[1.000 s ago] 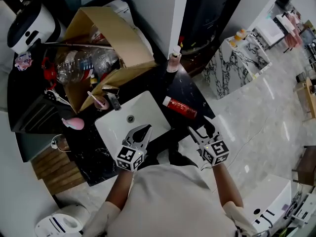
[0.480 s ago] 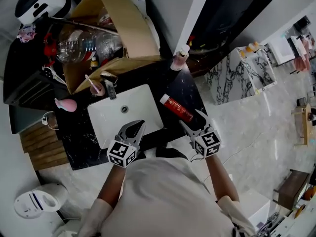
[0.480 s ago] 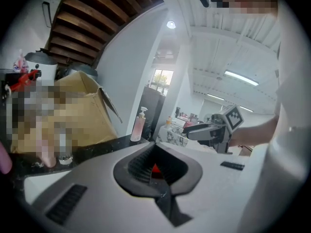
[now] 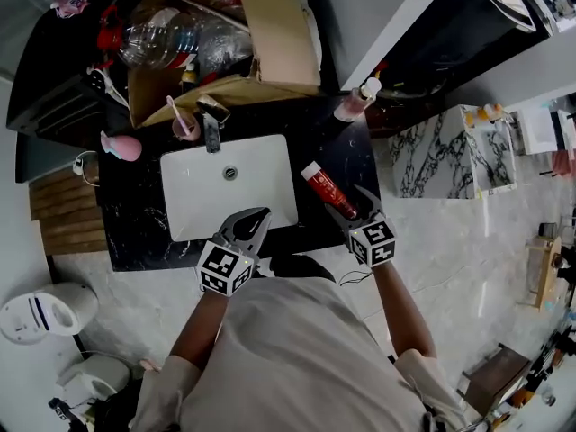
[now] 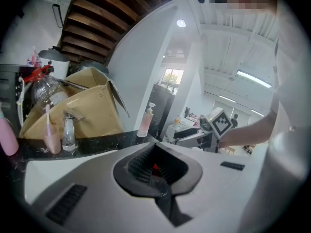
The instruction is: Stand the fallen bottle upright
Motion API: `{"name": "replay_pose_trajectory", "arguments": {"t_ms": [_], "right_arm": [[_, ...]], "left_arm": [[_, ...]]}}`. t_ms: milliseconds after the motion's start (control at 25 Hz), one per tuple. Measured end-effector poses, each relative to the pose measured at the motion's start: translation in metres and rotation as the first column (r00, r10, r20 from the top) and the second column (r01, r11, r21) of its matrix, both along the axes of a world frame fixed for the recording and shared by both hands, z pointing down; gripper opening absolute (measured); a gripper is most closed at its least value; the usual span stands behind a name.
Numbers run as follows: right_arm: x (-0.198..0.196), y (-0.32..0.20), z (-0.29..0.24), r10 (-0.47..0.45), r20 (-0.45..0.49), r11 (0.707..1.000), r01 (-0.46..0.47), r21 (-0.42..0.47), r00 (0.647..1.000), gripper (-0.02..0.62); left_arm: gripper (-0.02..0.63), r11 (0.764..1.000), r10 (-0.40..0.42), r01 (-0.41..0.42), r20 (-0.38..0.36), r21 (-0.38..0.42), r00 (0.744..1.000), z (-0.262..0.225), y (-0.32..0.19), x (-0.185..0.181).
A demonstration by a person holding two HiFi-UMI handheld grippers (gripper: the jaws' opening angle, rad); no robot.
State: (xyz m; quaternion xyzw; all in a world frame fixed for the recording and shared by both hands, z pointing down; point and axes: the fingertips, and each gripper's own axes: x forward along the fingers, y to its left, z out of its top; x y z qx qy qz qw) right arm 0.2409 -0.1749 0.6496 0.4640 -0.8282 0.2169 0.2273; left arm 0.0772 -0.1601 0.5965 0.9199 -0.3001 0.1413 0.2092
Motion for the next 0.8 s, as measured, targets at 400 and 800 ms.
{"name": "replay_pose_trajectory", "arguments": {"t_ms": [400, 800], "right_arm": [[-0.013, -0.025, 0.064, -0.116, -0.057, 0.987, 0.108, -0.118, 0.992, 0.307], [-0.023, -0.047, 0.122, -0.177, -0.100, 0.961, 0.150, -0.233, 0.979, 0.316]], "left_arm": [[0.008, 0.996, -0.074, 0.074, 0.018, -0.045, 0.997, 0.024, -0.007, 0.001], [0.008, 0.987, -0.123, 0.125, 0.020, -0.100, 0.992, 0.050, -0.013, 0.000]]}}
